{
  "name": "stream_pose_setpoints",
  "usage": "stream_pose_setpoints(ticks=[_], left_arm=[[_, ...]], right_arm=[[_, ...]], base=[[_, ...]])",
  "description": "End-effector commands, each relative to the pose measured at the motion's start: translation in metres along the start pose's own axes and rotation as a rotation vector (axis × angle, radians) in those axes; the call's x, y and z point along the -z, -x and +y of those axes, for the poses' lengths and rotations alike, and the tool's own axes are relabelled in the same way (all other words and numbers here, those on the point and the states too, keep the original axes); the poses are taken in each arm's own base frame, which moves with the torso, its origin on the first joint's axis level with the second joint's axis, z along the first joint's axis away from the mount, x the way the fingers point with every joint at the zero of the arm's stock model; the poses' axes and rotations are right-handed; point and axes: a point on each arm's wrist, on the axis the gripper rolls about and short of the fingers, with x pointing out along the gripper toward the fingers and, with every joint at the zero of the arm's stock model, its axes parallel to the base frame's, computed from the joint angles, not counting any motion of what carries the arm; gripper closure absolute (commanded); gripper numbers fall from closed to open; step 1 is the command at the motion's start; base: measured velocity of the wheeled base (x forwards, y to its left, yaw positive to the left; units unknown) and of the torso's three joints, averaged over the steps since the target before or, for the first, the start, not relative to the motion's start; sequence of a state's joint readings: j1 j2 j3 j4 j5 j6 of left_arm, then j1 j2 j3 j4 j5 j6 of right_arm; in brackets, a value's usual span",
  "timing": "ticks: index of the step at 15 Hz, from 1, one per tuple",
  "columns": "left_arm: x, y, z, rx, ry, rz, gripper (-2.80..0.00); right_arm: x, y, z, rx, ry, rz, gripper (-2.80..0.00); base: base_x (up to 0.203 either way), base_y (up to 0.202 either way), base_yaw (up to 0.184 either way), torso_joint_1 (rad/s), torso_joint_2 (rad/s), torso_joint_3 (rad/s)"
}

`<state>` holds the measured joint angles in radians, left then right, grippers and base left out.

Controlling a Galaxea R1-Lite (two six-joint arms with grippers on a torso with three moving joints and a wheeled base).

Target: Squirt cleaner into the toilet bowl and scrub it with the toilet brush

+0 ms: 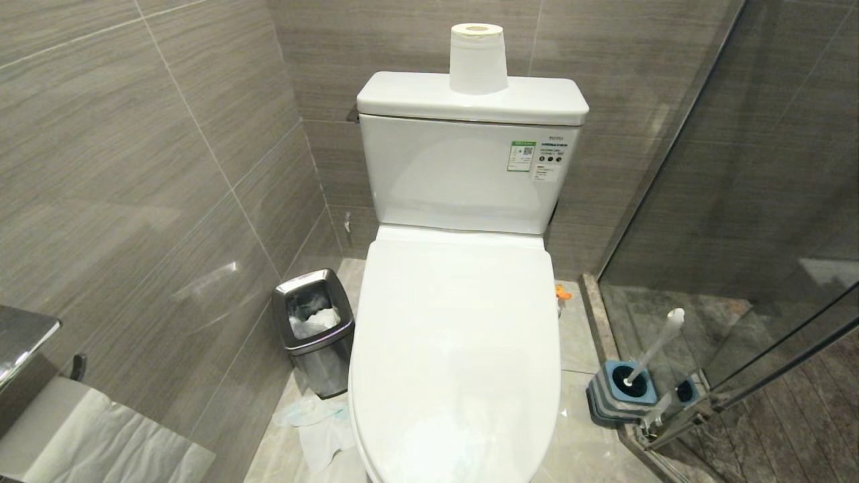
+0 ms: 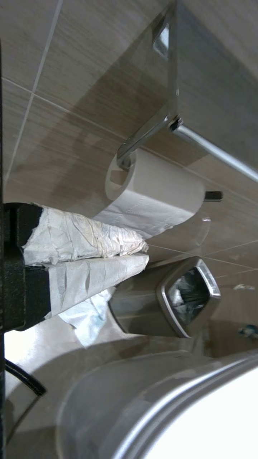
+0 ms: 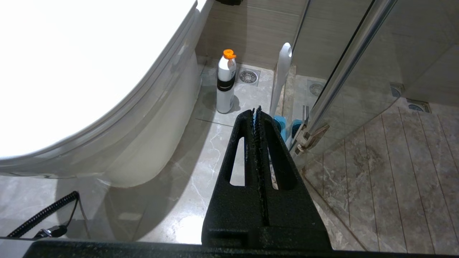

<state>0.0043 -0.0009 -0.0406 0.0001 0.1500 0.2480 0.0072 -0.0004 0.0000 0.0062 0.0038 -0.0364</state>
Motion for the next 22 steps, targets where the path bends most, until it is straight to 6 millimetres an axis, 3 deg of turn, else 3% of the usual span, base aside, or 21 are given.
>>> stream_pose_setpoints(ticks=[1,4,7,11,14,18,22], left_arm=[[-0.0019,-0.0001,0.0005,-0.007,0.014,-0.014,0.00],[-0.0010,0.0001,0.0001,0.008,0.037,-0.002,0.00],[0.0041,-0.0016,-0.0050,0.159,0.297,-0.002,0.00],[0.0061,-0.0029,-0.0052,0.139,0.326,-0.009,0.00],[0.0068,-0.0028,-0.0055,0.142,0.458,0.008,0.00],[0.0070,-0.0029,-0.0055,0.140,0.489,0.012,0.00],[0.0054,-0.0028,-0.0050,0.135,0.361,-0.011,0.00]], right_arm=[[0.0004,-0.0001,0.0000,-0.001,0.000,0.002,0.00],[0.0003,-0.0001,0.0000,-0.001,0.000,0.002,0.00],[0.0004,-0.0001,0.0000,-0.001,0.000,0.002,0.00],[0.0004,-0.0001,0.0000,-0.001,0.000,0.002,0.00],[0.0003,-0.0001,0.0000,-0.001,0.000,0.001,0.00],[0.0000,0.0000,0.0000,-0.001,0.000,0.000,0.00],[0.0004,-0.0001,0.0000,-0.001,0.000,0.002,0.00]], base=[[0.000,0.000,0.000,0.000,0.00,0.000],[0.000,0.000,0.000,0.000,0.00,0.000],[0.000,0.000,0.000,0.000,0.00,0.000],[0.000,0.000,0.000,0.000,0.00,0.000],[0.000,0.000,0.000,0.000,0.00,0.000],[0.000,0.000,0.000,0.000,0.00,0.000],[0.000,0.000,0.000,0.000,0.00,0.000]])
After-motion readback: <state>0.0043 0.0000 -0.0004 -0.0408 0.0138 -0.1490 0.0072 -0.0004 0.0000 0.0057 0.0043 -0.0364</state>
